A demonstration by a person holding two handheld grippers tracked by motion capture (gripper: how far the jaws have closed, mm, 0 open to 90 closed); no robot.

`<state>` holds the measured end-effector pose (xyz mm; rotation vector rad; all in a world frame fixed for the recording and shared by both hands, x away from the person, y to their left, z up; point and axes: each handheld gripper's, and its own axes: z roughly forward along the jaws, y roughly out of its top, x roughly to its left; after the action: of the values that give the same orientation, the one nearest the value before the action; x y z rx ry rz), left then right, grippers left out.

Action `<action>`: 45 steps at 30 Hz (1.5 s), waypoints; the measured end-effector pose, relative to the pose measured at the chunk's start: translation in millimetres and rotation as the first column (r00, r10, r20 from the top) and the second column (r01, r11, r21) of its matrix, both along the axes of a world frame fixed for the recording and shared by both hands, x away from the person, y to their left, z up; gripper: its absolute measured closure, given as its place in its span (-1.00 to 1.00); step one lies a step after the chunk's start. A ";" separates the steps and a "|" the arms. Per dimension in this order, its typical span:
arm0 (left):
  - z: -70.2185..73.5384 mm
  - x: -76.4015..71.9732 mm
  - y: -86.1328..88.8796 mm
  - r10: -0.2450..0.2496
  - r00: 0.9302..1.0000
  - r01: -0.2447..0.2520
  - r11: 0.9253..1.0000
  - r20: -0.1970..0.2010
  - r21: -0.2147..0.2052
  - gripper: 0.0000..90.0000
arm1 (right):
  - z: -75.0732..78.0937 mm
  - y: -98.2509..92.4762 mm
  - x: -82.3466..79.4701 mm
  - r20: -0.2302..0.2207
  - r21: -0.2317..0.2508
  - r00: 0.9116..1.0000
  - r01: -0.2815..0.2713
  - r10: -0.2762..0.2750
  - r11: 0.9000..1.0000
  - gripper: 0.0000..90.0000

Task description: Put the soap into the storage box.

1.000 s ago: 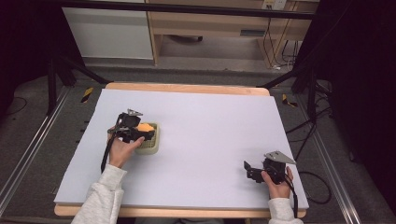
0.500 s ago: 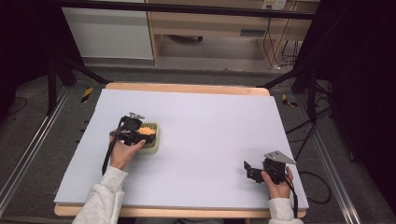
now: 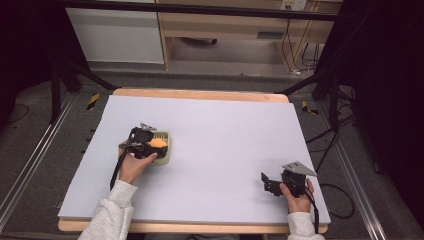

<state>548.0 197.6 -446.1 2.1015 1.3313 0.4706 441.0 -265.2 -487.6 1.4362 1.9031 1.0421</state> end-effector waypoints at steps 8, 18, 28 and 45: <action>4.3 -3.3 1.5 -0.003 1.000 0.003 1.000 0.003 -0.015 -0.58 | 0.0 0.1 -0.2 0.001 0.000 1.000 -0.001 0.001 1.000 -0.92; 20.3 -16.4 10.5 0.003 0.999 0.000 0.999 0.052 -0.055 -0.60 | 0.1 -0.1 0.1 -0.003 0.004 1.000 -0.001 0.001 1.000 -0.92; 26.1 -37.7 32.6 0.007 0.995 0.006 0.992 0.104 -0.127 -0.51 | 0.4 -0.6 -0.5 -0.004 0.015 1.000 0.005 -0.005 1.000 -0.92; -0.2 -75.6 78.3 0.045 0.992 -0.035 0.995 0.120 -0.089 -0.54 | 0.0 -1.4 -0.3 0.000 0.016 1.000 0.006 -0.006 1.000 -0.93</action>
<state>472.3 275.9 -446.3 1.9467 1.3027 0.5389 440.7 -266.6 -487.6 1.4493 1.8931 1.0566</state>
